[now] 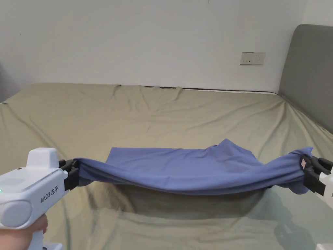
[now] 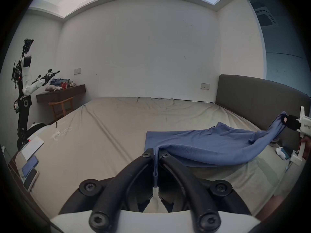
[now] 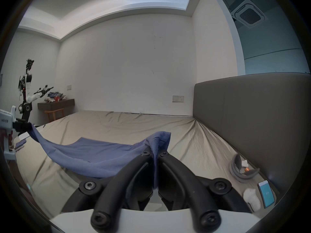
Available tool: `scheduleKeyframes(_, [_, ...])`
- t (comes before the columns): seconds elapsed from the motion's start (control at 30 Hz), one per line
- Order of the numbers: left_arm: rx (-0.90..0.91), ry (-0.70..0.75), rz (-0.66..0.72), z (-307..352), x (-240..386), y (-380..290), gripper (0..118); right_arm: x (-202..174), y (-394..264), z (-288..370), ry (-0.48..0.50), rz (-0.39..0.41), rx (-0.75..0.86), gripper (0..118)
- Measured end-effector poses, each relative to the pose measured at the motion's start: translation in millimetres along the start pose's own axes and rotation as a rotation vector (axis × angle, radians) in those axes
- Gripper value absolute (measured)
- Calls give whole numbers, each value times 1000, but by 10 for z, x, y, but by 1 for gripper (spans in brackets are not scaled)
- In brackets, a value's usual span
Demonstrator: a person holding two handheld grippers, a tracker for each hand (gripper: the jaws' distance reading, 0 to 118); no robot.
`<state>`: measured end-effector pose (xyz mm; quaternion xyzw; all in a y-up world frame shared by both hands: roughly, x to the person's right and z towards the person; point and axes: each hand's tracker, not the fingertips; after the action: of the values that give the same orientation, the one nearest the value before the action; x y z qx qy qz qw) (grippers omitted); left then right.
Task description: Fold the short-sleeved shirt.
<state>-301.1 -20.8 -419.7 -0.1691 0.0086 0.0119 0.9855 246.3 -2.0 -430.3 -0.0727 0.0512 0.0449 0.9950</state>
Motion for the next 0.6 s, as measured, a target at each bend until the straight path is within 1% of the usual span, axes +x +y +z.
scheduleKeyframes(0.03, [-6,-7,3,142,-10,-100,0,1,-79,158,10,46,20,3])
scheduleKeyframes(0.07, [-16,-10,4,269,-27,-208,0,15,-188,290,26,7,-60,3])
scheduleKeyframes(0.1, [-24,-13,7,353,-43,-302,0,24,-294,378,24,-7,-99,3])
scheduleKeyframes(0.13, [-47,-18,7,422,-61,-427,0,31,-401,477,19,41,-77,3])
scheduleKeyframes(0.17, [-91,-25,4,444,-104,-592,0,39,-540,555,31,39,-143,3])
scheduleKeyframes(0.2, [-123,-26,2,456,-123,-713,0,40,-662,607,32,17,-205,3])
scheduleKeyframes(0.23, [-165,-23,-2,460,-136,-848,0,35,-804,658,45,50,-218,3])
scheduleKeyframes(0.3, [-226,-13,-3,464,-128,-1068,0,12,-1061,712,46,44,-341,3])
scheduleKeyframes(0.33, [-245,-24,-5,459,-128,-1152,0,-5,-1159,737,54,87,-333,3])
scheduleKeyframes(0.37, [-271,-28,-9,443,-132,-1232,0,-19,-1253,743,65,105,-361,3])
scheduleKeyframes(0.4, [-288,-21,-3,432,-133,-1281,0,-27,-1323,745,79,101,-409,3])
scheduleKeyframes(0.43, [-323,-38,0,416,-122,-1343,0,-37,-1390,752,74,112,-406,3])
scheduleKeyframes(0.5, [-400,-90,-30,348,-129,-1444,0,-36,-1528,723,84,138,-462,3])
scheduleKeyframes(0.53, [-391,-83,-55,340,-117,-1503,1,-36,-1592,708,74,146,-463,3])
scheduleKeyframes(0.6, [-405,-69,-115,325,-79,-1589,1,-17,-1690,668,79,132,-503,3])
